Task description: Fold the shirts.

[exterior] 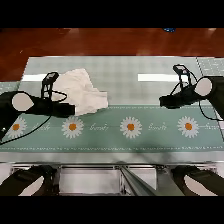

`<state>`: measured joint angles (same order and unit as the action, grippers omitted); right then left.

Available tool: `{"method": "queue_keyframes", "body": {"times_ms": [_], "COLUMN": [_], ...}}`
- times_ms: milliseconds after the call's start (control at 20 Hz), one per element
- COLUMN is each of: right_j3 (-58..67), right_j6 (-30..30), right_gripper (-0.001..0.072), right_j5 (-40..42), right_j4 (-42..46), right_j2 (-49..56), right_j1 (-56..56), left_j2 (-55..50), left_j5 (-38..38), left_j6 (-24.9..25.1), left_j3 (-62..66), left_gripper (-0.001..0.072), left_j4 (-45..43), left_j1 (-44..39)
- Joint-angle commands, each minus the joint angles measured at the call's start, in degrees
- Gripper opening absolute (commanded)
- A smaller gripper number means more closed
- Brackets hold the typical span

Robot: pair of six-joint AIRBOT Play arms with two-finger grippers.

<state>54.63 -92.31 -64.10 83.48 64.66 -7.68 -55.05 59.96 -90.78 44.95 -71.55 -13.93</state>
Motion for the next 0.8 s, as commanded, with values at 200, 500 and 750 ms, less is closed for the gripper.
{"method": "queue_keyframes", "body": {"times_ms": [200,500,750], "right_j3": [0.0,0.0,0.0], "right_j6": [0.0,0.0,0.0], "right_gripper": [0.0021,0.0021,0.0021], "right_j5": [0.0,0.1,2.8], "right_j4": [0.0,0.0,-0.9], "right_j2": [0.0,0.0,0.0], "right_j1": [0.0,0.0,0.0], "left_j2": [0.0,0.0,0.0], "left_j5": [0.0,-3.9,-21.8], "left_j6": [0.0,0.0,0.3], "left_j3": [0.0,0.0,1.4], "left_gripper": [0.0025,0.0026,0.0511], "left_j4": [0.0,0.0,-8.6], "left_j1": [0.0,0.0,0.0]}}
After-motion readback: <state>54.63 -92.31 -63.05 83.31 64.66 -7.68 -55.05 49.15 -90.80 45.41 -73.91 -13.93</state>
